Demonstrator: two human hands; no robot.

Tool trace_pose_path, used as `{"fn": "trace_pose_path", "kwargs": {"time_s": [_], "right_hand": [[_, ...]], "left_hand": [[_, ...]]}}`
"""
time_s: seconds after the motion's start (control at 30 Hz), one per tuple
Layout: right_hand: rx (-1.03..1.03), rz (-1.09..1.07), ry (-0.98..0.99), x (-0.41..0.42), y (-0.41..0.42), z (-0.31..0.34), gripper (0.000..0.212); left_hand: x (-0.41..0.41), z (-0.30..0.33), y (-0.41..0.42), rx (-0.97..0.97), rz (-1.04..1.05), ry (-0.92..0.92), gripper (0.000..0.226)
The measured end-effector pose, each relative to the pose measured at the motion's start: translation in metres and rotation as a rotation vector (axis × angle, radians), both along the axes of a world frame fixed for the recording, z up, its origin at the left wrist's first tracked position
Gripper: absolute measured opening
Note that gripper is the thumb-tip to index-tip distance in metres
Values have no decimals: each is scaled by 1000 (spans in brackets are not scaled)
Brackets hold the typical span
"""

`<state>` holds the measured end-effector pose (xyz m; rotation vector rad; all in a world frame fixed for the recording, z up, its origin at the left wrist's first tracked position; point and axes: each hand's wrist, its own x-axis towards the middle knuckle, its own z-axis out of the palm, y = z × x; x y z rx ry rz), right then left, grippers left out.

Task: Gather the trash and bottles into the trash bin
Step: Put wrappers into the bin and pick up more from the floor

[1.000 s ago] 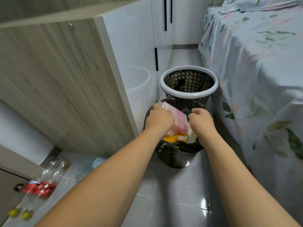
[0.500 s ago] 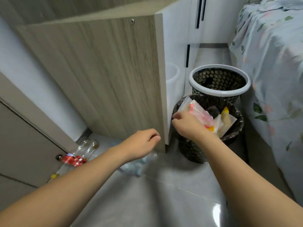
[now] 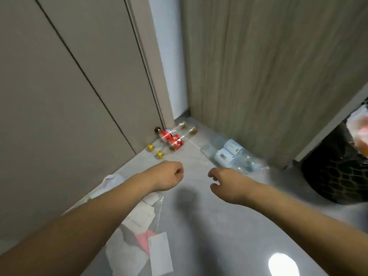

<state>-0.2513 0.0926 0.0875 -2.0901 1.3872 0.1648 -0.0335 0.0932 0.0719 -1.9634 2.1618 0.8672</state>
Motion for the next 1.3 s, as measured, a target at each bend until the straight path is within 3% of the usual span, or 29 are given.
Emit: {"fn": "trace_pose_path", "kwargs": {"time_s": [0.13, 0.3, 0.43, 0.53, 0.63, 0.77, 0.9, 1.0, 1.13, 1.3], "right_hand": [[94, 127, 9, 65, 17, -32, 45], [201, 136, 27, 123, 49, -85, 43], [296, 137, 89, 144, 87, -130, 43], [269, 94, 127, 151, 107, -152, 56], [181, 140, 152, 156, 122, -168, 68], [57, 233, 222, 162, 135, -178, 78], [43, 243, 257, 164, 136, -181, 73], [188, 130, 221, 160, 130, -186, 62], [402, 15, 50, 147, 112, -169, 30], [567, -17, -3, 124, 64, -119, 21]], "left_hand": [[63, -41, 40, 80, 168, 55, 21], [107, -88, 105, 122, 375, 124, 23], [123, -126, 163, 80, 483, -15, 20], [126, -146, 196, 106, 534, -51, 54], [125, -160, 215, 131, 432, -139, 80], [128, -170, 216, 128, 462, -8, 49], [132, -167, 209, 185, 561, 60, 24], [135, -161, 202, 190, 715, 135, 18], [131, -141, 187, 197, 875, 336, 25], [110, -109, 145, 272, 954, 571, 25]]}}
